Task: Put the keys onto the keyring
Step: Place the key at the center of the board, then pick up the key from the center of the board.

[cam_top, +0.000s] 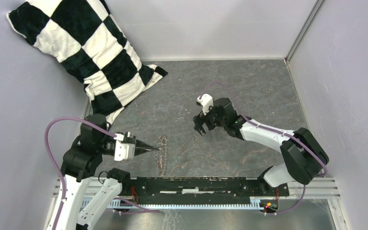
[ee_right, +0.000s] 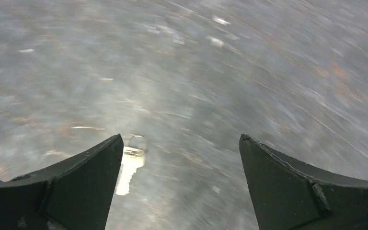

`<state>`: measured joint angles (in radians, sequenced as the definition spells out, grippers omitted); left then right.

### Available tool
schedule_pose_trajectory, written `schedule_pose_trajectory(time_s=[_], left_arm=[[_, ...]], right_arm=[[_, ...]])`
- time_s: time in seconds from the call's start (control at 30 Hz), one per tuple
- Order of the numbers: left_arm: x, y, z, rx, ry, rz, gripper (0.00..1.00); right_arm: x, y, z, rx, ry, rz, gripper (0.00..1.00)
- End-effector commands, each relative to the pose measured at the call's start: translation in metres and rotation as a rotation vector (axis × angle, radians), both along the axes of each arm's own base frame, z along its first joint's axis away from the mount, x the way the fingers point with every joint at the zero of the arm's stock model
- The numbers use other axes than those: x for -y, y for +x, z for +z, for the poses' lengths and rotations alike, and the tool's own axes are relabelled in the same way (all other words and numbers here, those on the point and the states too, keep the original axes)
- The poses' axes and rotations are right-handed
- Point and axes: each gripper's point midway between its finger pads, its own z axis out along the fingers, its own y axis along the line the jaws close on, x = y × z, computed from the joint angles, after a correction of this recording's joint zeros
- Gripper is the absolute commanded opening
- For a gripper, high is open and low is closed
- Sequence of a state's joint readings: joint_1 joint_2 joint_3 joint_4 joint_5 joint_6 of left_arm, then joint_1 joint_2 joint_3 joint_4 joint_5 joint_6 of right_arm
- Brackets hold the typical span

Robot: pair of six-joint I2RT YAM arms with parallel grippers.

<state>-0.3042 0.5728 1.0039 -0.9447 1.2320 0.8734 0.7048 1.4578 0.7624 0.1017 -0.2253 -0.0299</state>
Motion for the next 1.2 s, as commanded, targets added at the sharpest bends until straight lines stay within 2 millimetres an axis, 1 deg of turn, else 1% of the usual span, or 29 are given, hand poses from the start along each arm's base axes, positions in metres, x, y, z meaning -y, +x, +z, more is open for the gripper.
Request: schedule_pose_trajectory(time_s=[0.0,0.03,0.07,0.1,0.13,0.17,0.2,0.23,0.3,0.37,0.4,0.43,0.5,0.57,0.6,0.63,0.73,0.8,0.87,0.97,1.03,1.17], left_arm=[[0.002,-0.003,0.021,0.049,-0.03,-0.024,0.02],[0.002,-0.003,0.022,0.045,-0.031,-0.023,0.02],[0.002,-0.003,0.022,0.037,-0.031,-0.022,0.02],[0.002,-0.003,0.023,0.029,-0.031,-0.022,0.02],[0.002,-0.004,0.023,0.02,-0.032,-0.024,0.02],[0.002,-0.004,0.022,0.01,-0.033,-0.026,0.02],[0.002,-0.005,0.022,0.0,-0.034,-0.028,0.02],[0.002,-0.006,0.022,-0.006,-0.035,-0.031,0.02],[0.002,-0.009,0.023,-0.001,-0.039,-0.033,0.02],[0.002,-0.011,0.025,0.003,-0.044,-0.037,0.02],[0.002,-0.012,0.026,0.005,-0.046,-0.039,0.02],[0.002,-0.012,0.027,0.005,-0.047,-0.041,0.02],[0.001,-0.013,0.027,0.011,-0.048,-0.042,0.02],[0.001,-0.013,0.028,0.017,-0.048,-0.042,0.02],[0.001,-0.013,0.028,0.019,-0.049,-0.042,0.02],[0.001,-0.013,0.028,0.022,-0.049,-0.042,0.02],[0.001,-0.014,0.03,0.028,-0.051,-0.04,0.02],[0.001,-0.015,0.032,0.031,-0.054,-0.042,0.02],[0.0,-0.016,0.032,0.031,-0.054,-0.041,0.02],[0.0,-0.015,0.032,0.024,-0.053,-0.038,0.02],[0.001,-0.015,0.031,0.017,-0.051,-0.037,0.02],[0.001,-0.015,0.03,0.014,-0.05,-0.036,0.02]], right_arm=[[0.037,0.038,0.025,0.109,-0.122,-0.264,0.98],[0.045,0.04,0.04,0.201,-0.191,-0.324,0.98],[0.055,0.044,0.052,0.249,-0.187,-0.407,0.98],[0.058,0.047,0.057,0.246,-0.12,-0.449,0.98],[0.061,0.049,0.055,0.191,-0.017,-0.483,0.98],[0.061,0.046,0.048,0.125,0.081,-0.49,0.98],[0.063,0.046,0.043,0.089,0.138,-0.481,0.98],[0.057,0.04,0.041,0.063,0.165,-0.421,0.98],[0.044,0.029,0.049,0.095,0.158,-0.353,0.98],[0.044,0.023,0.057,0.167,0.139,-0.383,0.98],[0.044,0.021,0.055,0.157,0.139,-0.386,0.98],[0.045,0.022,0.052,0.139,0.124,-0.393,0.98],[0.052,0.022,0.038,0.087,0.06,-0.434,0.98],[0.056,0.019,0.026,0.035,0.039,-0.478,0.98],[0.053,0.014,0.02,0.019,0.051,-0.451,0.98],[0.049,0.01,0.019,0.015,0.078,-0.425,0.98],[0.041,0.005,0.008,-0.024,0.078,-0.379,0.87],[0.035,0.0,-0.004,-0.063,0.064,-0.346,0.85],[0.027,-0.006,-0.016,-0.11,0.057,-0.302,0.8],[0.019,-0.012,-0.027,-0.151,0.066,-0.257,0.72],[0.013,-0.015,-0.032,-0.172,0.067,-0.232,0.69],[0.003,-0.018,-0.036,-0.2,0.09,-0.183,0.69]])
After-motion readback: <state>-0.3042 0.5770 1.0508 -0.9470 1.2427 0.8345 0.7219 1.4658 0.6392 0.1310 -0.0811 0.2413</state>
